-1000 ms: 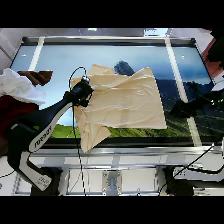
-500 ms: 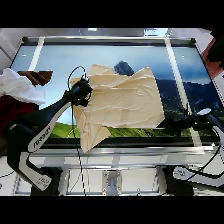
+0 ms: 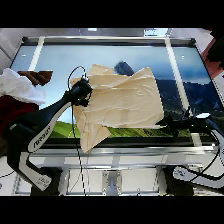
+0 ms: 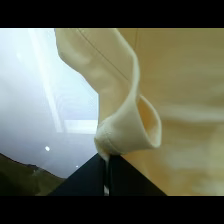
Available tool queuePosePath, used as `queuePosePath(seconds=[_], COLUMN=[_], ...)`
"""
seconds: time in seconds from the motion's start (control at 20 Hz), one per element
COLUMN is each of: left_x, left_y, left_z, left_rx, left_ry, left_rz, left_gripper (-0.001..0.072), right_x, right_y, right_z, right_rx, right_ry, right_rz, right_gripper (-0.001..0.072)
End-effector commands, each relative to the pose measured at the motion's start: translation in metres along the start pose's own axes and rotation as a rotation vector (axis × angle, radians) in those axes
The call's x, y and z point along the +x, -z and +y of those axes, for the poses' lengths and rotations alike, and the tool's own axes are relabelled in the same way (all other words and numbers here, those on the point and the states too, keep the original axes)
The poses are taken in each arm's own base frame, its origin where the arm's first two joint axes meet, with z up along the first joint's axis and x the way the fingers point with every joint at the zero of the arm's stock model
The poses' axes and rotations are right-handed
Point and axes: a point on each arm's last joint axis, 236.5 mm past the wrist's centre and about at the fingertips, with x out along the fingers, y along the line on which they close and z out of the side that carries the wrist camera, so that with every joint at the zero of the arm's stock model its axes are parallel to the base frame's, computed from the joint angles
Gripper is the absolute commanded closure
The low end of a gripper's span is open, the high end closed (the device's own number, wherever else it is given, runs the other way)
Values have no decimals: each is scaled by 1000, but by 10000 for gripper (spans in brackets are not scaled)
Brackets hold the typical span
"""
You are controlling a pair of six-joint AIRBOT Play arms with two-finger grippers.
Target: Fold the shirts.
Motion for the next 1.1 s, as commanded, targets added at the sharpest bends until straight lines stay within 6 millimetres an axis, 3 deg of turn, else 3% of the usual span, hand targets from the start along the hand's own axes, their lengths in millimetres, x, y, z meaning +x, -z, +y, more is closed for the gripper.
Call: queuePosePath(seconds=[0.0, 0.1, 0.2, 0.35, 0.45, 0.6, 0.7, 0.8, 0.9, 1.05], left_x=[0, 0, 0, 0, -2, -30, -71, -122, -176, -253], left_y=[0, 0, -1, -2, -5, -20, -31, -34, -22, 25], left_z=[0, 0, 0, 0, 5, 32, 61, 99, 138, 198], left_rx=[-2, -2, -1, 0, 6, 0, -55, -123, -184, -299], left_ry=[2, 1, 1, 1, -16, -54, -62, -74, -77, -64], left_rz=[-1, -1, -3, -8, -20, -112, -216, -336, -450, -605], left_gripper=[693, 693, 693, 693, 693, 694, 694, 693, 694, 694], right_x=[-1, -2, -3, -5, -7, -32, -71, -121, -181, -281], right_y=[-19, -30, -39, -47, -52, -62, -65, -52, -25, 40], right_z=[-8, -7, -4, 7, 25, 84, 131, 177, 220, 273], right_rx=[54, 81, 91, 84, 58, -92, -254, -429, -612, -853], right_ry=[30, 24, 6, -40, -113, -311, -418, -486, -514, -542], right_rz=[-82, -130, -168, -202, -220, -279, -363, -441, -559, -813], right_gripper=[328, 354, 556, 684, 685, 687, 687, 688, 687, 688])
